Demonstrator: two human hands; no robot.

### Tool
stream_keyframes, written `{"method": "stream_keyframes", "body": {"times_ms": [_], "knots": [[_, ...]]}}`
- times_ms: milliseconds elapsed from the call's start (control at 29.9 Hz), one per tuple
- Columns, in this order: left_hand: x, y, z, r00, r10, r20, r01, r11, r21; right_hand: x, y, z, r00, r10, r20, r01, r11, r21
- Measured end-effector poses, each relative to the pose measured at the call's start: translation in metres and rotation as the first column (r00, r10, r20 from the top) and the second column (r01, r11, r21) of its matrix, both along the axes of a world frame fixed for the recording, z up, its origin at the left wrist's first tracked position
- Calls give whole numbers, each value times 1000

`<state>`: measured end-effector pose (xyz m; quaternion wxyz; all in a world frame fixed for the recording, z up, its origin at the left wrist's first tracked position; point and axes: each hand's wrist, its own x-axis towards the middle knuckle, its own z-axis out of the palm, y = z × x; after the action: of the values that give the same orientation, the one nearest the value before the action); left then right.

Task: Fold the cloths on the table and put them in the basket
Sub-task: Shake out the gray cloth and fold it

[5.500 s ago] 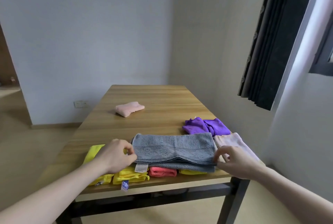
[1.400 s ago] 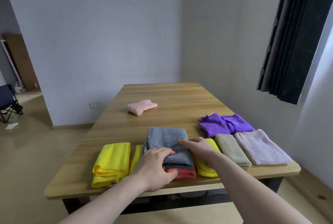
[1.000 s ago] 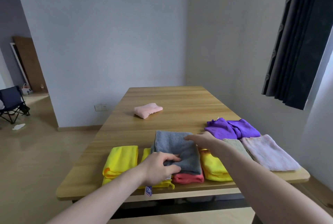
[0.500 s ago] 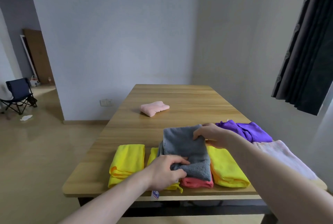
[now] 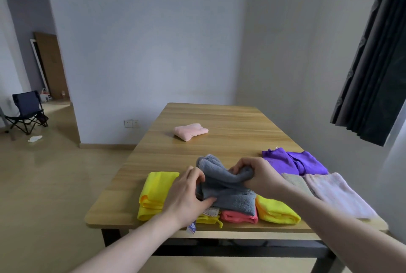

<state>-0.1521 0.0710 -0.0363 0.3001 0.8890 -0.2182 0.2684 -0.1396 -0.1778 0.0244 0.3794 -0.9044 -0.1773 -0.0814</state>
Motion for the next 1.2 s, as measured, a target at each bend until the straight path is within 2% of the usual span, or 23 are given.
{"method": "stream_keyframes", "body": {"times_ms": [134,201,301,368,468,568,736,802,1003,1070,1137,1204], "knots": [[-5,-4,6,989,59,134,-61,998,13,-24,-3,-17,991,28,127,-13,993,-120],[-4,-9,15,984,-1,179,-23,991,133,-31,-5,-21,986,52,157,-23,983,-182],[2,-14,31,993,-107,52,75,900,430,-36,-1,-27,978,128,167,-84,966,-245],[9,-17,39,991,-103,-80,130,843,522,-40,-2,-31,972,162,169,-120,965,-232],[15,-18,48,968,-31,-247,141,887,439,-45,-9,-35,976,162,149,-135,976,-172],[19,-16,58,935,-7,-354,159,902,402,-50,-11,-34,977,148,156,-129,984,-127],[18,-9,59,894,84,-440,135,887,442,-49,-10,-41,971,132,199,-89,974,-207],[17,-1,52,850,121,-512,123,900,417,-47,-11,-46,964,155,214,-101,964,-246],[14,18,30,758,48,-651,150,958,246,-49,-11,-62,965,151,214,-93,961,-259],[11,14,34,810,47,-585,114,965,236,-48,-9,-61,962,156,222,-90,956,-279],[5,3,46,934,-23,-356,125,956,266,-46,-9,-59,958,165,234,-91,950,-298],[4,-10,54,964,-140,-227,211,922,326,-48,-9,-58,959,166,228,-93,949,-301]]}}
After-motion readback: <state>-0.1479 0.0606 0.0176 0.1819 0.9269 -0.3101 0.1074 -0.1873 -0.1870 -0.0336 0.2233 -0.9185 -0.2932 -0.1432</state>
